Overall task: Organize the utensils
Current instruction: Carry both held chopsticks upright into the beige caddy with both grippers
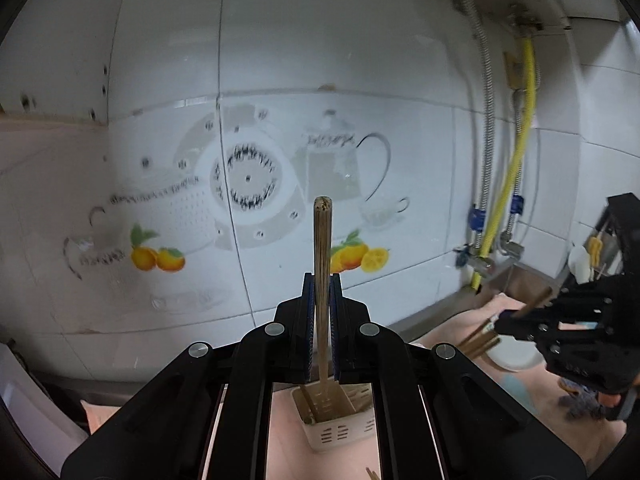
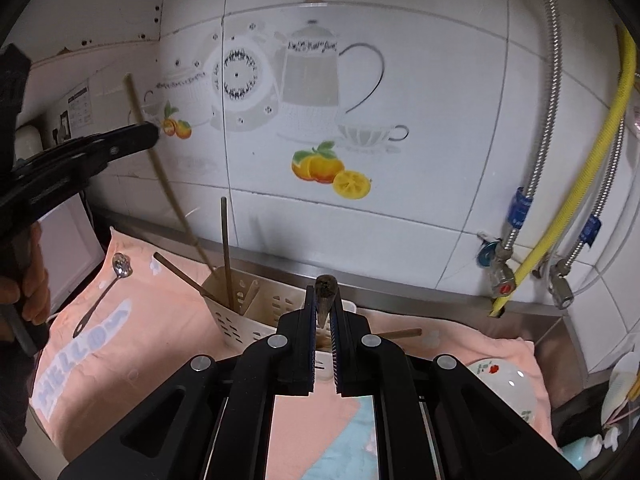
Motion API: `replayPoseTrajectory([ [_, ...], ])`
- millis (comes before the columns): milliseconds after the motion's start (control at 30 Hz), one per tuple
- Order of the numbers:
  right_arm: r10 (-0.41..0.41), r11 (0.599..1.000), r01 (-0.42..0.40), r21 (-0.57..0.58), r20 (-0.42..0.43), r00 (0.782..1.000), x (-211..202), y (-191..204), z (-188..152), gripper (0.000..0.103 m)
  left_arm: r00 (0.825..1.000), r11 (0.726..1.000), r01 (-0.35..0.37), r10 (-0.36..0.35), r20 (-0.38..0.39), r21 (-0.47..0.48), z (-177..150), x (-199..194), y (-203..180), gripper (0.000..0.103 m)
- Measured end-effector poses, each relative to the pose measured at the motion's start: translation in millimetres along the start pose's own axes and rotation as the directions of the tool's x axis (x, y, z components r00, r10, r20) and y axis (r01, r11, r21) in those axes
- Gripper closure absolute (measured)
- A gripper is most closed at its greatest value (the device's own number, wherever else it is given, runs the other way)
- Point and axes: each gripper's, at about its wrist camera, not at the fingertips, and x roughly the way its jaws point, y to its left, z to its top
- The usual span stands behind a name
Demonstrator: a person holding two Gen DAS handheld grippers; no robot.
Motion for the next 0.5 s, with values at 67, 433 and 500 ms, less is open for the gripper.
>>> replayPoseTrajectory([
  [67,0.004,1.0,-0.004,-0.002,-0.015,1.0,8.2,0.4,-1.6,0.097,1.0,1.0,-0.002,0.002,-0.026,-0.016,-7.6,12.3,3.8,0.097],
  [433,0.026,1.0,-0.025,0.009,-0.085,0.996,40.0,1.3,-14.3,0.096,0.99,0.997,0.012,-0.023,-0.141,-0.079,-43.1,50.2,20.1,0.097],
  [500,0.032,0.999,-0.032,0.009,-0.089,0.995,43.9,2.8,-16.4,0.096,0.989,0.997,0.005,-0.016,-0.145,-0.078,-45.3,50.6,19.4,0.095],
])
